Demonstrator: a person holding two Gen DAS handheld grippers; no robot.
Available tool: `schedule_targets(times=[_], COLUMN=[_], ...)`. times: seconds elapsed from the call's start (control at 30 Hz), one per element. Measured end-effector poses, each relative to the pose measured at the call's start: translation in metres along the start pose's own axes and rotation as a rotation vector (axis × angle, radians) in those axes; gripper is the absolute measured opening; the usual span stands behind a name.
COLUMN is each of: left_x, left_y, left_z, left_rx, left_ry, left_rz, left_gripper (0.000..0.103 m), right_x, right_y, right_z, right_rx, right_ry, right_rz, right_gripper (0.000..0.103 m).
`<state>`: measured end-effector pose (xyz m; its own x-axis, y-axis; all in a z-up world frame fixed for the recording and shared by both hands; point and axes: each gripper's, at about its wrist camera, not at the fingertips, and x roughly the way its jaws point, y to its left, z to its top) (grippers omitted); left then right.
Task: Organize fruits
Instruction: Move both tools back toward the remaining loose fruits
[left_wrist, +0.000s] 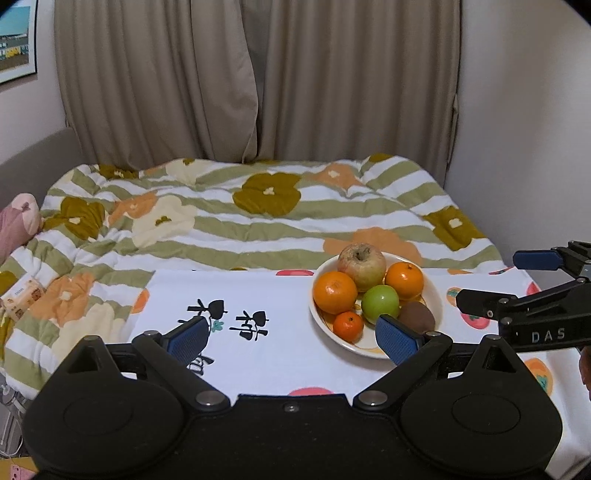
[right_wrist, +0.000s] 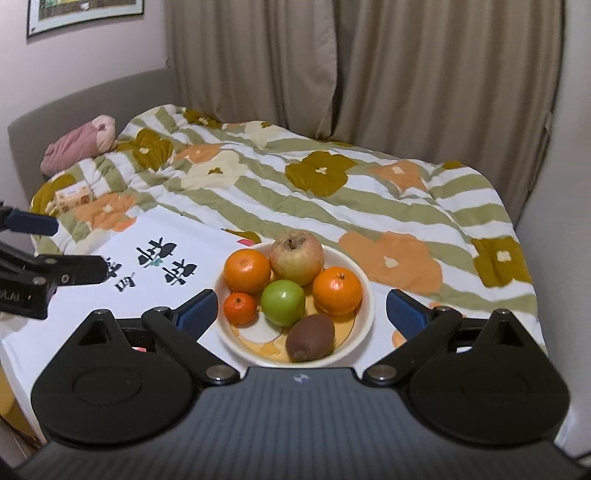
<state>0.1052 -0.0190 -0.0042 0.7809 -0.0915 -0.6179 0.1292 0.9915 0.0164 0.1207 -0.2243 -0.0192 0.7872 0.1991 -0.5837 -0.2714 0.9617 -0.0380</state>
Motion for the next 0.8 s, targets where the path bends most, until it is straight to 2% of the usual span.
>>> schedule_targets(times=[0.2,0.33,0.6,0.8], left_x=[-0.035,-0.044,-0.041,-0.021], left_y=[0.012,0.025,0.055,0.072], left_z=[-0.022,-0.037,-0.058,-0.077], left_rx=[0.010,0.016,0.024,0.072], left_ry=[-0.039,-0.028,-0.008,0.003], left_rz=[0.003,0.001,-0.030,-0.061], left_gripper=[0.100,0.100,0.099,0.099], right_x=[-0.035,-0.050,-0.061,-0.045], right_y=[0.017,0.031,0.062,0.092], right_z=[-0.014,-0.027,-0.051,-0.074], right_rx=[0.076,0.127,0.170,0.202], right_ry=[0.006,0.013,0.028,0.046], right_rz=[-0.042,-0.064,-0.118,-0.121], right_gripper=[0.103,0.103,0.103,0.103])
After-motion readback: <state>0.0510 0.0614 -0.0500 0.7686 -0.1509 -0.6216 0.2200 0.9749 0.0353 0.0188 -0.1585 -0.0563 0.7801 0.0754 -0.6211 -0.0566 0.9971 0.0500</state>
